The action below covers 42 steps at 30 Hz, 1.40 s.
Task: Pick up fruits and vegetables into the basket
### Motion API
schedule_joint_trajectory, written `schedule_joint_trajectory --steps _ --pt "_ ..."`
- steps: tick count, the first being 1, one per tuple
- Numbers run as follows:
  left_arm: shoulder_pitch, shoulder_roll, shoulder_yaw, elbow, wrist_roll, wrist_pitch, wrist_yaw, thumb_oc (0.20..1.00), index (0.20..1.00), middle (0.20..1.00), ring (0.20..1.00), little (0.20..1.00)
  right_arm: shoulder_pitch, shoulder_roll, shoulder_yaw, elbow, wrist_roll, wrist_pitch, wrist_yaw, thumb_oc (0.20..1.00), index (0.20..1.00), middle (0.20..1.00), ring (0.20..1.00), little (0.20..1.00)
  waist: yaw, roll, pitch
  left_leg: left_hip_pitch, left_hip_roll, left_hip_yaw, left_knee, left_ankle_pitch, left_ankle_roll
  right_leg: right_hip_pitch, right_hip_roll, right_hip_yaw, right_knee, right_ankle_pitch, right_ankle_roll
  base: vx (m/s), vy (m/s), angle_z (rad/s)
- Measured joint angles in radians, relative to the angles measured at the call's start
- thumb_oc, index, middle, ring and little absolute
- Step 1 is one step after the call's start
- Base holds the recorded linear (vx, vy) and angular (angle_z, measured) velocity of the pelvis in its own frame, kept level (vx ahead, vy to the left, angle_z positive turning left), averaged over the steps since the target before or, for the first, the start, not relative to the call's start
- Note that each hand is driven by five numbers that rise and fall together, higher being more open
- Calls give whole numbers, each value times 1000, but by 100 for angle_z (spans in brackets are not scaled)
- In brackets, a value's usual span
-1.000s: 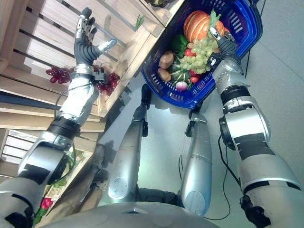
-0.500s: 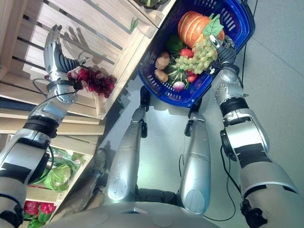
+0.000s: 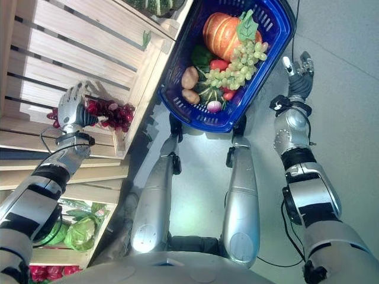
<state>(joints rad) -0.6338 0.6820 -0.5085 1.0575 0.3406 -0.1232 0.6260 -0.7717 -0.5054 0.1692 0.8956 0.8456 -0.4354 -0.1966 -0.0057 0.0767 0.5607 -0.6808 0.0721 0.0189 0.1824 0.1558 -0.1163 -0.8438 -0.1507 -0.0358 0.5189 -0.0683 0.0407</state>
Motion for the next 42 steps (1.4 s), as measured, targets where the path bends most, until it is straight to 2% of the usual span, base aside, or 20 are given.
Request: schedule_joint_trajectory --steps 9,15,21,29,34,41,42 --pt "2 -4 -8 88 -88 -9 -163 1000 1000 1000 1000 1000 5 -23 -1 5 -1 -4 -25 1000 1000 1000 1000 1000 -12 1 0 9 3 9 -13 0 0 -1 1 0 -6 1 -1 2 12 -2" --pt "-9 -4 -8 106 -124 7 -200 1000 1000 1000 1000 1000 -10 -29 -18 36 -2 -12 -71 1000 1000 1000 1000 1000 -17 1 0 9 6 16 -13 -1 0 0 2 0 -8 0 -1 0 0 0" --pt "-38 -5 -43 130 -124 85 -213 1000 1000 1000 1000 1000 -30 -57 -38 114 18 -14 -81 1000 1000 1000 1000 1000 -17 2 -1 7 12 18 -13 -2 -1 -3 8 0 -8 -1 1 0 0 0" --pt "-94 -6 -47 143 -122 168 -213 1000 1000 1000 1000 1000 -44 -74 -36 115 40 -15 -76 1000 1000 1000 1000 1000 -14 2 -1 -31 16 16 -12 -2 -5 -40 12 0 -3 3 -5 0 0 0" --pt "-146 -6 -65 151 -100 231 -251 1000 1000 1000 1000 1000 -65 -74 -35 113 62 -25 -63 1000 1000 1000 1000 1000 -15 2 -1 -36 17 14 -12 -2 -6 -42 14 -2 -10 3 -5 0 0 0" --pt "-171 -3 -76 154 -83 258 -265 1000 1000 1000 1000 1000 -67 -74 -33 111 78 -25 -62 1000 1000 1000 1000 1000 -18 2 -1 -48 19 12 -11 -3 -7 -52 17 -2 -13 3 -4 0 0 0" --pt "-175 -3 -76 154 -81 260 -267 881 881 881 881 881 -67 -74 -32 110 78 -25 -62 1000 1000 1000 1000 1000 -17 2 -1 -50 20 12 -11 -3 -7 -53 18 -2 -13 3 -5 0 0 0"
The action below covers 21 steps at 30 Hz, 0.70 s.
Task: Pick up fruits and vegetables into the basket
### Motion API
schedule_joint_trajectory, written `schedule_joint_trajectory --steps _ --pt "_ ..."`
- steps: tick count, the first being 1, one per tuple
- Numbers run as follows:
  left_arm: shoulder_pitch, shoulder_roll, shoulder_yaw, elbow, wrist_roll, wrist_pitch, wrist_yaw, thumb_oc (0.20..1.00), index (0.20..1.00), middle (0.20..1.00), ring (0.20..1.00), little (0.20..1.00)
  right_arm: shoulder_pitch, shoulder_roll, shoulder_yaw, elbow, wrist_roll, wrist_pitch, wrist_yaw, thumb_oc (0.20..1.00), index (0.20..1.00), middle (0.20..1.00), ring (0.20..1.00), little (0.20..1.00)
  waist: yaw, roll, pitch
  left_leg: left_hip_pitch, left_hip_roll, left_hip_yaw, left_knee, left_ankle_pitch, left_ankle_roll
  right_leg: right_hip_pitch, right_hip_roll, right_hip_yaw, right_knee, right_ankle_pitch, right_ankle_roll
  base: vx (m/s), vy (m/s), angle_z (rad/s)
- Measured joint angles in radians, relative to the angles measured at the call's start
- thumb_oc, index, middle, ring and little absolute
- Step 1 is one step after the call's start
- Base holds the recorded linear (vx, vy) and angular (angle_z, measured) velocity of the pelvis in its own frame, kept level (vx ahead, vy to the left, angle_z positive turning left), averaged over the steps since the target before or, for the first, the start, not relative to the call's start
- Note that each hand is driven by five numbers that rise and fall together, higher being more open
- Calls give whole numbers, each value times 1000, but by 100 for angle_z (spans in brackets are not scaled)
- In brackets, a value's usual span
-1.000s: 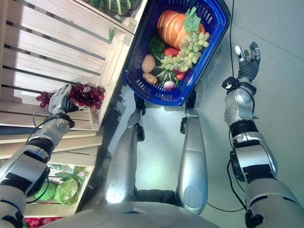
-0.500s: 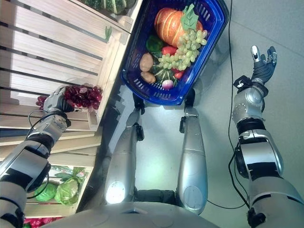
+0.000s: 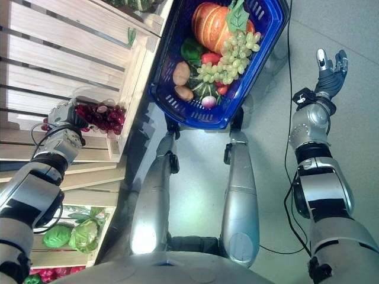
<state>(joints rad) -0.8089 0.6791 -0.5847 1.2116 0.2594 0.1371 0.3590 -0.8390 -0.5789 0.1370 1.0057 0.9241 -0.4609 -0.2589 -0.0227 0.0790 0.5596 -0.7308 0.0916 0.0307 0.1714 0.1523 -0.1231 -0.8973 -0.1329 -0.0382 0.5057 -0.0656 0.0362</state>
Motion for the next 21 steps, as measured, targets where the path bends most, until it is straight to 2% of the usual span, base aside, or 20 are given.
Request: schedule_joint_trajectory --steps 1,2,3,5,7,9,13,14,15,16,17,18,21 --pt "-1 1 0 0 6 3 -6 793 793 793 793 793 0 0 8 -7 0 0 -1 1000 1000 1000 1000 1000 0 0 0 -1 1 0 0 0 0 -1 1 0 -1 0 0 0 0 0" --pt "-1 1 0 0 6 5 -14 762 762 762 762 762 0 0 14 -12 0 0 -2 1000 1000 1000 1000 1000 0 1 0 -1 2 0 0 -1 -1 0 2 0 -1 0 0 0 0 0" --pt "-2 1 -1 0 7 5 -25 677 677 677 677 677 0 0 19 -19 0 0 -2 1000 1000 1000 1000 1000 0 1 -1 -1 4 0 0 -2 -2 0 4 0 -2 0 0 -17 -12 -4" --pt "-14 9 -9 1 11 13 -60 680 680 680 680 680 -2 1 34 -37 0 0 -3 1000 1000 1000 1000 1000 0 2 -1 -2 10 0 1 -3 -4 0 9 -2 -6 -1 1 -19 -12 -4" --pt "-40 20 -10 22 17 14 -97 718 718 718 718 718 -10 2 35 -41 0 0 -4 1000 1000 1000 1000 1000 -8 2 -1 -10 14 -7 1 -2 -4 -1 12 -10 -13 2 -2 0 0 0" --pt "-60 28 -12 40 19 16 -144 705 705 705 705 705 -16 2 35 -40 0 0 -6 1000 1000 1000 1000 1000 -17 2 -2 -13 14 -7 6 -3 -6 1 13 -12 -16 6 -7 0 0 0" --pt "-73 35 -39 62 29 13 -262 652 652 652 652 652 -32 7 37 -42 0 0 -17 1000 1000 1000 1000 1000 -38 2 -2 -17 14 -8 13 -6 -5 7 11 -18 -18 11 -7 -6 0 2" --pt "-74 33 -48 62 30 13 -271 598 598 598 598 598 -32 7 37 -42 0 0 -19 1000 1000 1000 1000 1000 -40 2 -2 -19 14 -10 14 -6 -4 8 10 -21 -19 11 -7 -13 3 7" --pt "-76 34 -50 62 35 13 -281 589 589 589 589 589 -32 7 37 -42 0 0 -20 1000 1000 1000 1000 1000 -41 2 -2 -19 14 -11 15 -6 -4 9 10 -22 -19 11 -7 -11 3 5" --pt "-77 34 -51 62 36 13 -296 533 533 533 533 533 -32 7 37 -42 0 0 -20 1000 1000 1000 1000 1000 -41 2 -2 -19 14 -11 15 -7 -4 10 9 -23 -19 11 -7 0 0 0" --pt "-77 35 -52 62 36 13 -313 395 395 395 395 395 -32 8 37 -41 0 0 -20 1000 1000 1000 1000 1000 -39 2 -2 -19 14 -11 16 -7 -4 11 9 -23 -19 12 -6 0 0 0" --pt "-77 35 -54 63 37 13 -335 200 200 200 200 200 -33 8 37 -42 0 0 -20 1000 1000 1000 1000 1000 -38 2 -2 -18 13 -11 17 -7 -4 12 9 -23 -19 12 -6 0 0 0" --pt "-76 34 -70 76 37 11 -385 200 200 200 200 200 -35 11 37 -41 0 0 -20 1000 1000 1000 1000 1000 -37 2 -2 -17 13 -13 20 -7 -3 16 8 -24 -19 13 -6 0 0 0"
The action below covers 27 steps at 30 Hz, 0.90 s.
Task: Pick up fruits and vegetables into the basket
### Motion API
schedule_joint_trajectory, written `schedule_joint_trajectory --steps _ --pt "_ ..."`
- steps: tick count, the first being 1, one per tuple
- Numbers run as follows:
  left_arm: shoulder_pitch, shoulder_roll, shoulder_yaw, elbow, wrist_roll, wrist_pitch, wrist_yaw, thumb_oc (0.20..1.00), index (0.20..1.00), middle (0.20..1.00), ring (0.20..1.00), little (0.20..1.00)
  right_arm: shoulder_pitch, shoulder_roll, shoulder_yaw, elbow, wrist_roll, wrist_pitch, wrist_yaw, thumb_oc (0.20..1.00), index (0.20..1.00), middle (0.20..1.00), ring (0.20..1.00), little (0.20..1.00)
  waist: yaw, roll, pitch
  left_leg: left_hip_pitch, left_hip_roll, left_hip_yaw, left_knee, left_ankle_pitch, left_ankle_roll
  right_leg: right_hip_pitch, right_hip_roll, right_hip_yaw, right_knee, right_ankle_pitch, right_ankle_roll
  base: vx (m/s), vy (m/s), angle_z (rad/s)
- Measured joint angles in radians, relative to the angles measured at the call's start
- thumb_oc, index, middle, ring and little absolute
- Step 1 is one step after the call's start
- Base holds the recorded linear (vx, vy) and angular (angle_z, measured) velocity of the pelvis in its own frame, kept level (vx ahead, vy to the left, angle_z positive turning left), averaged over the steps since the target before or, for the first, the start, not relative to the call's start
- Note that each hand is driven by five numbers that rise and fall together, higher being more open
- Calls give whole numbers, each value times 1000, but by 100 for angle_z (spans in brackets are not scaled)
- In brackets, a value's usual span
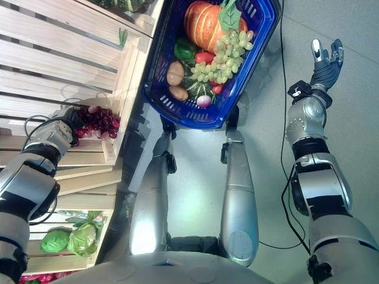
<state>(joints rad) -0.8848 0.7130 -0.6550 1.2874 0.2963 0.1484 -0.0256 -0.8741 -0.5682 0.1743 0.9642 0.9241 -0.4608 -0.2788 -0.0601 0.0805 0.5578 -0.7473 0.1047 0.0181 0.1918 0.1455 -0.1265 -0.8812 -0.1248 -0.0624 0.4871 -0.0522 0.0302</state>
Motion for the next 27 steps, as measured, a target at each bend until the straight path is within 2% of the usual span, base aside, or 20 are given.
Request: schedule_joint_trajectory --steps 4,8,10,13,18,23,25,27 --pt "1 -2 -8 6 -11 -1 -42 200 200 200 200 200 -1 1 0 0 0 0 -1 1000 1000 1000 1000 1000 -3 0 0 3 0 0 12 -3 3 8 0 -1 1 1 1 0 0 0" --pt "1 -2 -3 15 -100 -9 -43 200 200 200 200 200 -1 3 0 0 0 0 -1 1000 1000 1000 1000 1000 -1 0 0 5 0 0 15 -3 3 12 -1 -1 -2 1 1 0 0 0" --pt "11 -2 36 28 -213 -29 -43 200 200 200 200 200 -1 3 0 -1 0 0 -1 1000 1000 1000 1000 1000 -1 0 0 7 0 0 15 -4 4 17 0 -1 -7 4 3 5 -34 -1" --pt "50 -8 153 31 -423 -84 -55 200 200 200 200 200 13 7 0 -12 0 0 -1 1000 1000 1000 1000 1000 0 0 0 16 -1 -2 14 -5 6 32 0 -3 -16 10 4 1 -11 0" --pt "113 -23 303 19 -723 -150 -130 200 200 200 200 200 44 33 -4 -49 -1 0 2 1000 1000 1000 1000 1000 3 -1 0 28 -2 -5 14 -6 7 45 -2 -6 -15 10 4 0 0 0" --pt "177 -54 389 -87 -956 -234 -185 200 200 200 200 200 84 47 -5 -80 -2 0 20 1000 1000 1000 1000 1000 14 -1 0 32 -3 -6 14 -5 8 51 -2 -5 -16 9 5 4 -17 1" --pt "214 -78 437 -197 -1081 -271 -201 200 200 200 200 200 115 53 -11 -119 2 0 73 1000 1000 1000 1000 1000 22 -1 0 35 -3 -9 13 -4 7 55 -2 -7 -17 9 5 7 -54 2" --pt "218 -102 457 -273 -1149 -304 -214 200 200 200 200 200 139 64 -11 -150 7 0 119 1000 1000 1000 1000 1000 29 -1 0 35 -3 -12 11 -3 6 56 -1 -9 -17 9 5 1 -56 2"
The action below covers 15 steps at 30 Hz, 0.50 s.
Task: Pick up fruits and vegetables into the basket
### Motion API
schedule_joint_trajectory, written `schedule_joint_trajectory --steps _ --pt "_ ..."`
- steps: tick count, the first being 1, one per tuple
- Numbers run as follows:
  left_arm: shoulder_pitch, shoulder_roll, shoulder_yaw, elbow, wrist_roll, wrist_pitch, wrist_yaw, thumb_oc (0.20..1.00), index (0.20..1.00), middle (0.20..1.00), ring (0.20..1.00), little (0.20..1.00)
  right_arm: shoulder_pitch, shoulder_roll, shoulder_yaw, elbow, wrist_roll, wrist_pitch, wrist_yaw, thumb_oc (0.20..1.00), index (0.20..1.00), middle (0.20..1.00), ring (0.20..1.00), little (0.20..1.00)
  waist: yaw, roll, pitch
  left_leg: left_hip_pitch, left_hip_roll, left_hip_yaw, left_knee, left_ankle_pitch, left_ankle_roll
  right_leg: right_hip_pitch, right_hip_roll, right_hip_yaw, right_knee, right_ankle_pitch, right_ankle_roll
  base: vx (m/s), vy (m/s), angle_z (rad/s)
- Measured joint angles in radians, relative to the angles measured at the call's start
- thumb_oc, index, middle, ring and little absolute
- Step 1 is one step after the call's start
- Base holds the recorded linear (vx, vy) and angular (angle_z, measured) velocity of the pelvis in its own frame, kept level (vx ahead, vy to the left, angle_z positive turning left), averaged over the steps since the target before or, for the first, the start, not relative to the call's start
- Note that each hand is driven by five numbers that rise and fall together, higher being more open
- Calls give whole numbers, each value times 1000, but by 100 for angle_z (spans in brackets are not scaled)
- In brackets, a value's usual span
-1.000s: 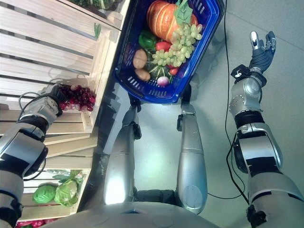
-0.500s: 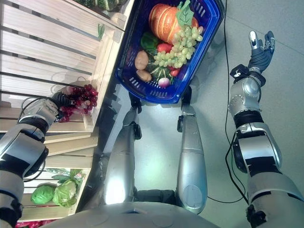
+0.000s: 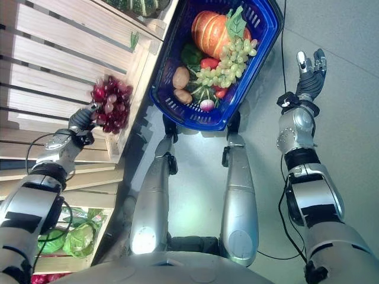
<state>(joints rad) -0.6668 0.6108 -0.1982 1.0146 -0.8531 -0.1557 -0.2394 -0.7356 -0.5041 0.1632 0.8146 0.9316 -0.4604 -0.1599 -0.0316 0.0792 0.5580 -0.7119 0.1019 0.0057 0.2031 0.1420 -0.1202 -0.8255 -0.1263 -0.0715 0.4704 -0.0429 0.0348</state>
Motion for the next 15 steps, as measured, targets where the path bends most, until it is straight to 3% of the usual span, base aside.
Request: schedule_joint_trajectory --steps 6,15 --pt "-2 -53 8 -142 -91 -73 6 200 200 200 200 200 38 39 1 -67 48 2 109 1000 1000 1000 1000 1000 0 -1 0 0 0 -14 -1 1 -1 9 0 -13 -5 0 0 4 -48 4" --pt "20 -89 7 -268 -107 -157 -4 200 200 200 200 200 92 61 13 -238 70 32 216 1000 1000 1000 1000 1000 1 -4 2 0 1 -16 -2 1 -1 13 0 -16 -11 0 0 1 -2 0"
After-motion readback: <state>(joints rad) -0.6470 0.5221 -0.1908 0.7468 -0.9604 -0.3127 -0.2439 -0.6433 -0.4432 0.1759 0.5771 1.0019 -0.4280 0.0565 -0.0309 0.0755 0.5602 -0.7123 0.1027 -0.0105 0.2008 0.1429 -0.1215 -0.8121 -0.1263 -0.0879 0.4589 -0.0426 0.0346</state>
